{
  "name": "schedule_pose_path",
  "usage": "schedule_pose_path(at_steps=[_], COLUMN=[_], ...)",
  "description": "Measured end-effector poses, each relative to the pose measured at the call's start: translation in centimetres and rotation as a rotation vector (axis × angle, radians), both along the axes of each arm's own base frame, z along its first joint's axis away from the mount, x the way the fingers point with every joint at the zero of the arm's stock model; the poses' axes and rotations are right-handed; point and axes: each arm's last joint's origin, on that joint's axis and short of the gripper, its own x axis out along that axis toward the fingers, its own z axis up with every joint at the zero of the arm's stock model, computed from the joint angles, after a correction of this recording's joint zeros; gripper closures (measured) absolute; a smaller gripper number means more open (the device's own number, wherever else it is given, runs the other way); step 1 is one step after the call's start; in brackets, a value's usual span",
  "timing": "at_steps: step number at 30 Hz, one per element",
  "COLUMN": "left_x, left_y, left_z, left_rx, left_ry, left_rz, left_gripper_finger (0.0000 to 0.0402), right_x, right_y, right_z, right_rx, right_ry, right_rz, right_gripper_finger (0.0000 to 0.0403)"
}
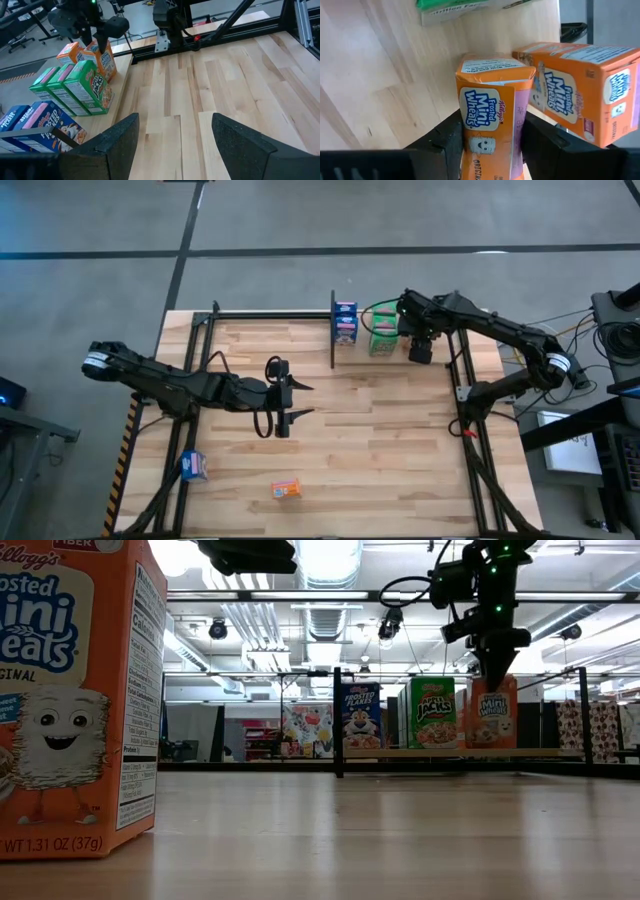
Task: Stack cereal on shelf
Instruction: Put the right orange cereal box on the shelf aligned with the other orange cereal box on the shelf
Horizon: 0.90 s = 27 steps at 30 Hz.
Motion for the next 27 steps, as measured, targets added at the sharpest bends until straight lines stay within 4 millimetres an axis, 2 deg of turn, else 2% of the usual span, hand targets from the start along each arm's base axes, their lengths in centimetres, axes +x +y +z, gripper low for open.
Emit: schedule_pose_path(at_steps=[11, 27], left_x=[0.0, 0.0], left_y=[0.0, 0.0], left_z=[0.0, 0.0], left_rx=[0.000, 0.000], left_ry=[0.000, 0.000], left_rz=[0.000, 0.000], left_gripper_finger=[0.0168, 0.0168], right_x=[0.0, 0.2], right_y=[-0.1, -0.2], right_z=[0.2, 4.2], right_rx=[-0.016, -0.065], right_ry=[0.009, -0.068], right_rz=[-0.002, -0.030], right_gripper_finger=[0.0190, 0.0186])
